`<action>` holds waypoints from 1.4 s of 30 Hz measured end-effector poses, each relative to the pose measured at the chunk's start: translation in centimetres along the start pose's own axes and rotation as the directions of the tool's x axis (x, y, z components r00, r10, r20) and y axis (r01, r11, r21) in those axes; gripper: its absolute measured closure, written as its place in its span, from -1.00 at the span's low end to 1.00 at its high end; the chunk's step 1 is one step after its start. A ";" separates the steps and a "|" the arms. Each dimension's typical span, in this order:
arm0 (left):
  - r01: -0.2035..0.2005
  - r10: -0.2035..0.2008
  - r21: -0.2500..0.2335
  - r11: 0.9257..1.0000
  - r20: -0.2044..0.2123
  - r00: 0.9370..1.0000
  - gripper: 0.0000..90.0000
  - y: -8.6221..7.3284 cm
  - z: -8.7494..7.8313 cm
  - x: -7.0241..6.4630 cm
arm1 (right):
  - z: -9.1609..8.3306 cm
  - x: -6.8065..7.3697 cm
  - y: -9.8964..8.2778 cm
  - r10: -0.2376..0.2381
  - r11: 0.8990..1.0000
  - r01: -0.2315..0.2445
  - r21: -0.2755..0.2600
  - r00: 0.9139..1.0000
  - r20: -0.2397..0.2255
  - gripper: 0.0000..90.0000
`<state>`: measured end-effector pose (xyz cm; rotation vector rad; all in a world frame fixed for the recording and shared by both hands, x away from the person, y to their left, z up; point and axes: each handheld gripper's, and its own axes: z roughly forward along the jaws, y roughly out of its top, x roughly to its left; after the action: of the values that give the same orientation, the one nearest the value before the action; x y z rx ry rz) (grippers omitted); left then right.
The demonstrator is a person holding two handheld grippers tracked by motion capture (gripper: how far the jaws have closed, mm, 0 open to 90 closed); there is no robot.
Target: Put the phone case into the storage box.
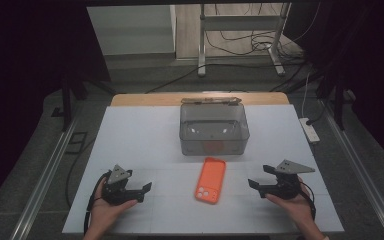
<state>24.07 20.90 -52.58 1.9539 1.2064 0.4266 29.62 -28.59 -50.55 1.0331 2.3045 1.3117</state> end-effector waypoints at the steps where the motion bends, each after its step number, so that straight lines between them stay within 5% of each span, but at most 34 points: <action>1: 0.001 -0.001 0.001 1.000 -0.001 1.000 -0.71 0.0 -0.1 0.0 | 0.0 0.0 0.0 0.000 1.000 0.000 0.000 1.000 0.000 -0.62; 19: 0.011 -0.011 -0.003 1.000 -0.001 1.000 -0.70 0.4 -0.1 -0.3 | 0.3 -0.7 0.1 0.038 0.999 -0.038 0.006 0.999 0.021 -0.62; 35: 0.028 -0.028 0.005 1.000 0.047 0.999 -0.71 1.7 -0.1 -1.3 | 0.0 -0.5 -0.4 0.038 0.999 -0.038 0.017 0.998 0.042 -0.62; 39: 0.030 -0.029 -0.010 1.000 0.077 0.997 -0.69 2.3 -0.7 -1.8 | 0.0 -0.2 -0.2 0.061 0.998 -0.062 0.006 0.998 0.027 -0.62; 42: 0.026 -0.027 0.011 1.000 0.062 0.998 -0.69 2.6 -0.9 -2.0 | -0.4 0.2 0.0 0.075 0.997 -0.075 -0.013 0.997 0.011 -0.62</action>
<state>24.10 18.93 -49.77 1.9432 1.1961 0.3446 29.29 -28.72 -50.37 1.1308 2.2665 1.3430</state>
